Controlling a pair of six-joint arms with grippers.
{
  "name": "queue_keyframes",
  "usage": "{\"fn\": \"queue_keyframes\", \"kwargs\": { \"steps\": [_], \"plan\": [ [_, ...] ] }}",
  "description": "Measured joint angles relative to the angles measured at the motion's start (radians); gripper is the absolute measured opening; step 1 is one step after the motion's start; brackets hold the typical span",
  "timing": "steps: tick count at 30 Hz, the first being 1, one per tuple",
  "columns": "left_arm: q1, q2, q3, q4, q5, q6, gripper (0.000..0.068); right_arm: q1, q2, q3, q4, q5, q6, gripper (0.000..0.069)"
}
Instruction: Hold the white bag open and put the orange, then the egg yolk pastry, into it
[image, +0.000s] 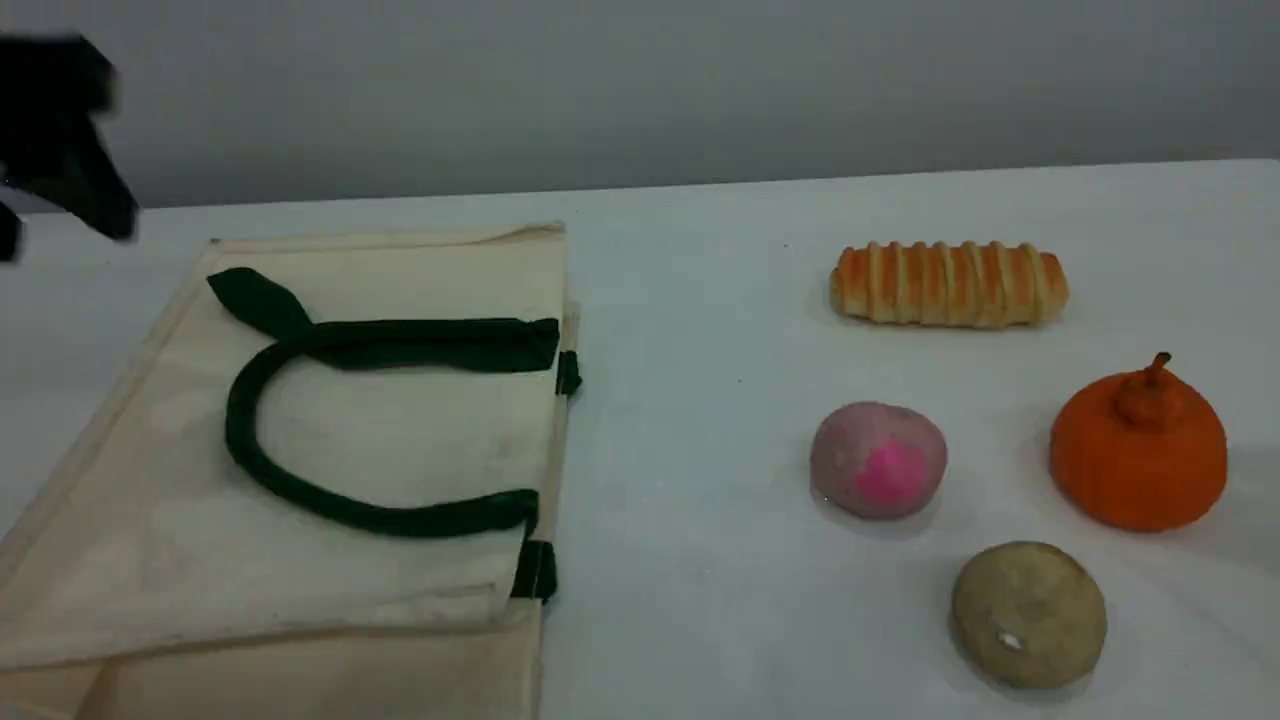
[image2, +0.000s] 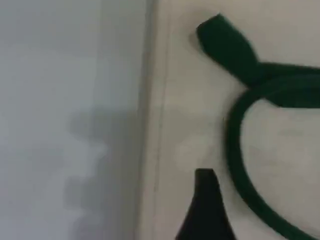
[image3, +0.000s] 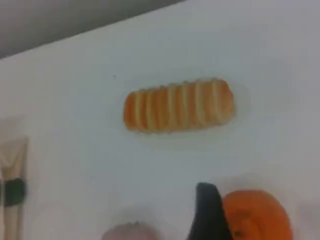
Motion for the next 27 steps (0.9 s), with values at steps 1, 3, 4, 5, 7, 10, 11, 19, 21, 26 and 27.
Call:
{"fn": "queue_keyframes", "kwargs": {
  "steps": [1, 3, 4, 5, 7, 10, 11, 19, 21, 26, 27],
  "plan": [
    [0.000, 0.045, -0.019, -0.003, 0.007, 0.000, 0.0484, 0.000, 0.011, 0.000, 0.000, -0.007, 0.000, 0.0445],
    [0.000, 0.111, -0.046, -0.004, 0.025, 0.000, 0.0484, 0.000, 0.026, 0.000, 0.001, -0.016, 0.000, 0.0445],
    [0.000, 0.146, -0.059, -0.004, 0.034, 0.001, 0.0484, 0.000, 0.031, 0.000, 0.001, -0.022, -0.001, 0.0445],
    [0.000, 0.182, -0.074, -0.005, 0.037, 0.001, 0.0484, 0.000, 0.035, 0.000, 0.002, -0.027, -0.001, 0.0445],
    [0.000, 0.225, -0.093, -0.011, 0.044, 0.011, 0.0484, 0.000, 0.039, 0.000, 0.008, -0.029, -0.001, 0.0445],
    [0.000, 0.258, -0.101, -0.059, 0.044, 0.063, 0.0484, 0.000, 0.039, 0.001, 0.008, -0.029, -0.001, 0.0445],
    [0.000, 0.263, -0.101, -0.085, 0.043, 0.089, 0.0484, 0.000, 0.039, 0.001, 0.008, -0.029, -0.001, 0.0445],
    [0.000, 0.335, -0.113, -0.191, 0.018, 0.184, 0.0484, 0.000, 0.039, 0.001, 0.008, -0.029, -0.007, 0.0445],
    [0.000, 0.350, -0.116, -0.191, 0.003, 0.183, 0.0484, 0.000, 0.039, 0.001, 0.008, -0.026, -0.007, 0.0445],
    [-0.003, 0.400, -0.134, -0.222, -0.011, 0.205, 0.0484, 0.000, 0.039, 0.001, 0.008, -0.019, -0.010, 0.0445],
    [-0.008, 0.414, -0.136, -0.234, -0.019, 0.219, 0.0484, 0.000, 0.039, 0.001, 0.008, -0.019, -0.010, 0.0445]
  ]
}}
